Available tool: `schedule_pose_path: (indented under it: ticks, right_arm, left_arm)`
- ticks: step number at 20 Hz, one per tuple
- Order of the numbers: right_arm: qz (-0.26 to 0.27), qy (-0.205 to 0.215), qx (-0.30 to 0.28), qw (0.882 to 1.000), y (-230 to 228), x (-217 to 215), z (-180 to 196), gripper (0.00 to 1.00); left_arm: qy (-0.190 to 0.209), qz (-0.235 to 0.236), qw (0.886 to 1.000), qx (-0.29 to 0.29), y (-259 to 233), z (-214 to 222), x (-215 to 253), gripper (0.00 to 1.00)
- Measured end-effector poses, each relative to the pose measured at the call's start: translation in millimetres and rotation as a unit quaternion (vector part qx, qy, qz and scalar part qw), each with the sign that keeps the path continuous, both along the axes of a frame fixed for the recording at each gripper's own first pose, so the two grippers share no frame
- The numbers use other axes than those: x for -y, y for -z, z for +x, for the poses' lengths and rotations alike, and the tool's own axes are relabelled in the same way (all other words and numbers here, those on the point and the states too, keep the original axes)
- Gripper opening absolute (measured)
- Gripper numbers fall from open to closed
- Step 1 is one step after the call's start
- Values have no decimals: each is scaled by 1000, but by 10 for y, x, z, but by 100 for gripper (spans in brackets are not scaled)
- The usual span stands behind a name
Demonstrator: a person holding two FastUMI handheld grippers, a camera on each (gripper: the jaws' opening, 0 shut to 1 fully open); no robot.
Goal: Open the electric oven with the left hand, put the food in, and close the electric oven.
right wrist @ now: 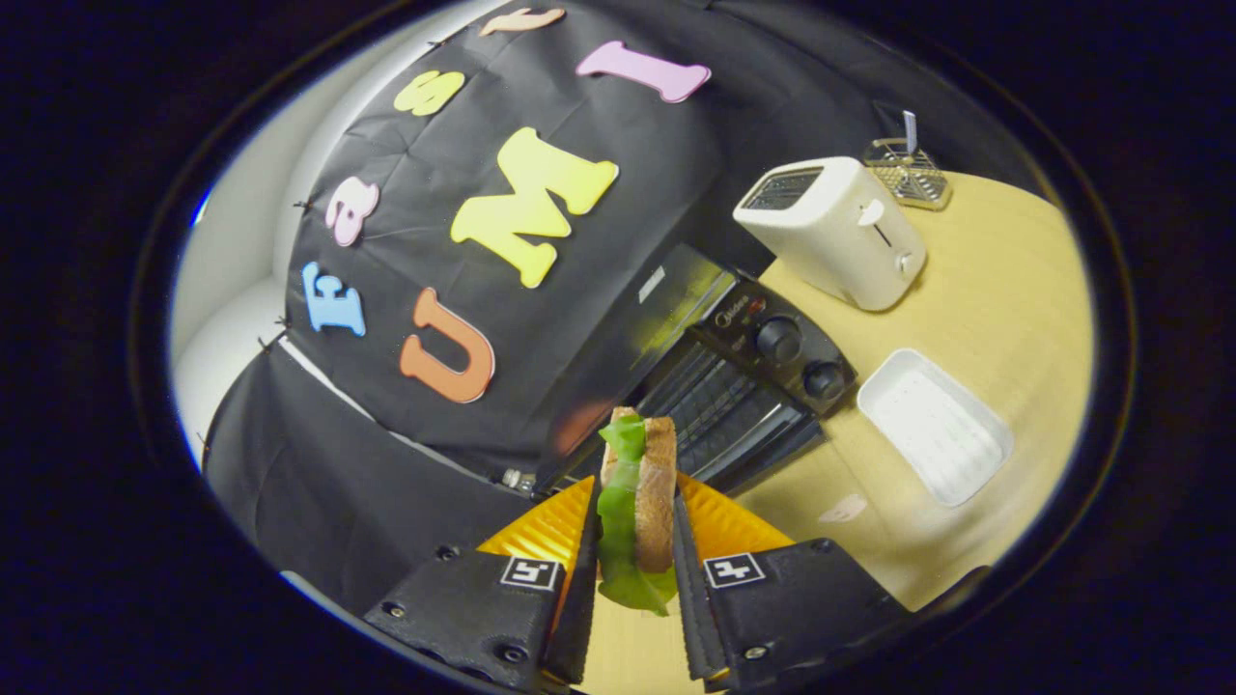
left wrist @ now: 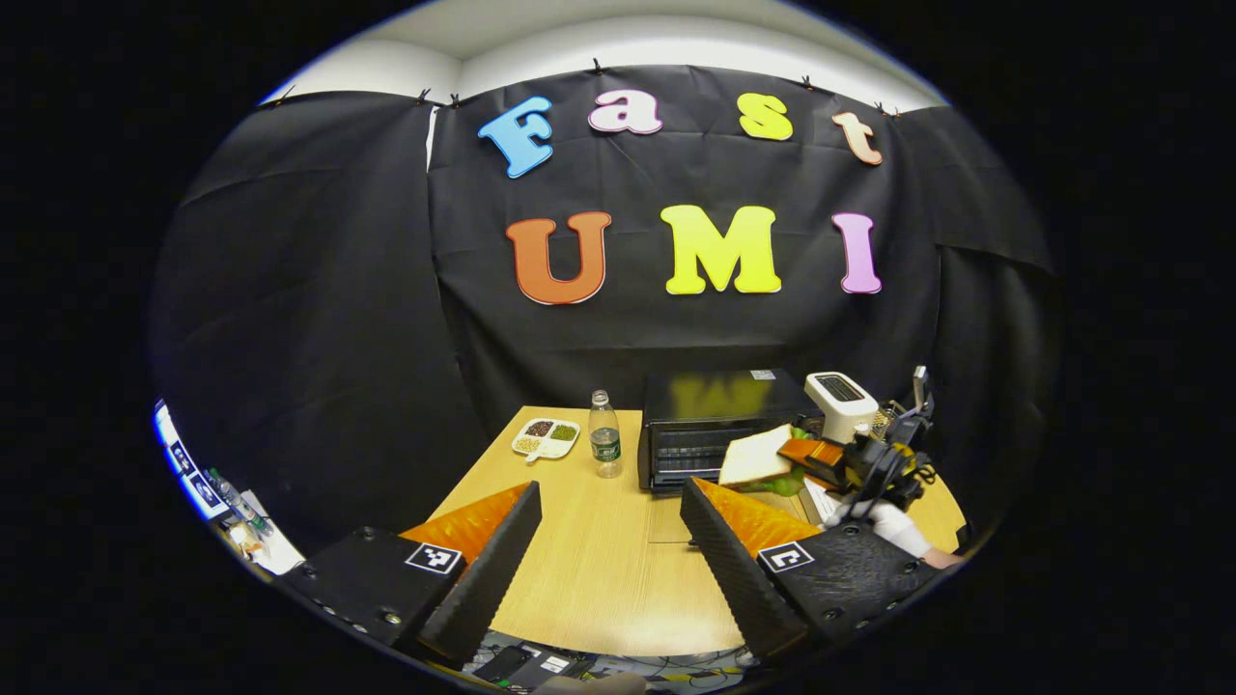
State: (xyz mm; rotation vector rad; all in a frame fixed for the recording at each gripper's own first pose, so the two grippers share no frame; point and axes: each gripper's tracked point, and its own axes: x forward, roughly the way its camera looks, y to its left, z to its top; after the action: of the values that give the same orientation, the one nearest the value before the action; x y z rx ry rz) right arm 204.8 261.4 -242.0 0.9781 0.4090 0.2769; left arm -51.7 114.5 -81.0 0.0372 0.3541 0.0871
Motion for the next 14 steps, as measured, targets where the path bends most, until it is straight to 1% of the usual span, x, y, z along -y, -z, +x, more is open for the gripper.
schedule_pose_path:
  ticks: [2, 6, 9, 11, 14]
  right_arm:
    - [34, 31, -11, 999, 103, -172, 154, 41]
    - [76, 79, -27, 994, 275, -374, 448, 41]
    - [80, 97, -32, 992, 392, -493, 741, 41]
    - [68, 104, -30, 992, 411, -517, 900, 41]
    - [96, 129, -32, 986, 416, -504, 1164, 41]
  left_arm:
    - [5, 4, 1000, 0, -12, -16, -68, 96]
    - [15, 10, 1000, -6, 12, -12, -211, 96]
    - [12, 1, 1000, -11, 67, 27, -320, 96]
    - [11, -3, 1000, -13, 94, 22, -366, 96]
    - [4, 4, 1000, -18, 168, 80, -513, 96]
